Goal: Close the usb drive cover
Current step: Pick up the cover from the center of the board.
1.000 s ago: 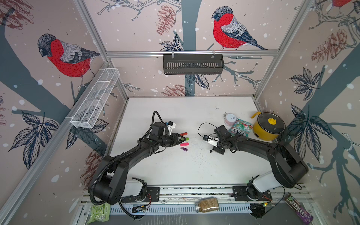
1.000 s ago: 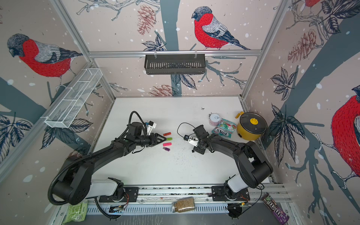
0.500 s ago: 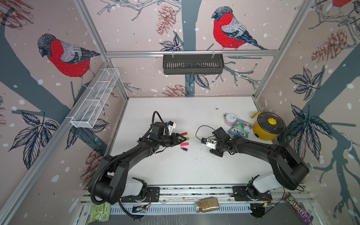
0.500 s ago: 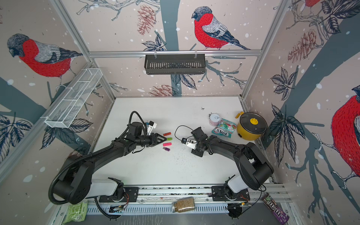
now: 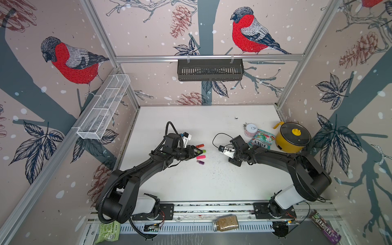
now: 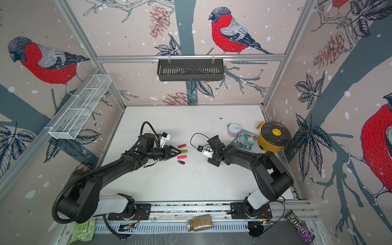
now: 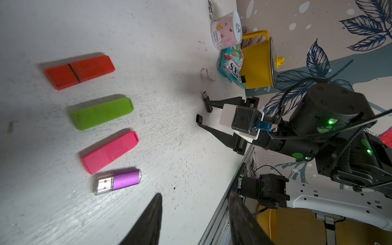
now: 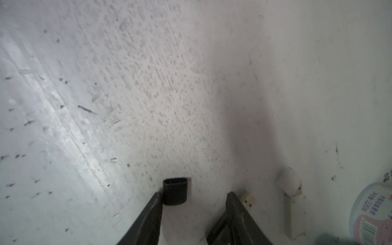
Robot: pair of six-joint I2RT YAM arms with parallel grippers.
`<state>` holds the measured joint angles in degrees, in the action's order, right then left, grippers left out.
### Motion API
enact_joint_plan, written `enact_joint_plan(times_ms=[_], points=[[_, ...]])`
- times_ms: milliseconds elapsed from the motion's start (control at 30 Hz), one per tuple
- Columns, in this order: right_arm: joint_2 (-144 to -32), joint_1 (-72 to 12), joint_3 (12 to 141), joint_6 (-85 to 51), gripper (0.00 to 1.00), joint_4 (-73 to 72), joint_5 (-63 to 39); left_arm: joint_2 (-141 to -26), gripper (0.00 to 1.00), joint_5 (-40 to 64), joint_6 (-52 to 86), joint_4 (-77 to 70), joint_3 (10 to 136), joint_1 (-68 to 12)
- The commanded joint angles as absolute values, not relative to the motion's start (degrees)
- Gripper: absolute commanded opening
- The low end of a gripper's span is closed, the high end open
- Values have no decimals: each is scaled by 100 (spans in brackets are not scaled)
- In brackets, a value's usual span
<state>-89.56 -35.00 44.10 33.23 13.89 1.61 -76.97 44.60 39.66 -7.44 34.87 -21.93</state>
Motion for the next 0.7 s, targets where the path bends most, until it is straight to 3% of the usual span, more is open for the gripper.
enact_joint_plan(times_ms=[0, 667], points=[[-9012, -3481, 4385, 3309, 51, 1817, 388, -7704, 50, 4491, 3979, -932, 3489, -2203], [-9546, -3320, 4624, 3294, 51, 1655, 722, -7660, 50, 4475, 3986, -924, 3450, -2205]])
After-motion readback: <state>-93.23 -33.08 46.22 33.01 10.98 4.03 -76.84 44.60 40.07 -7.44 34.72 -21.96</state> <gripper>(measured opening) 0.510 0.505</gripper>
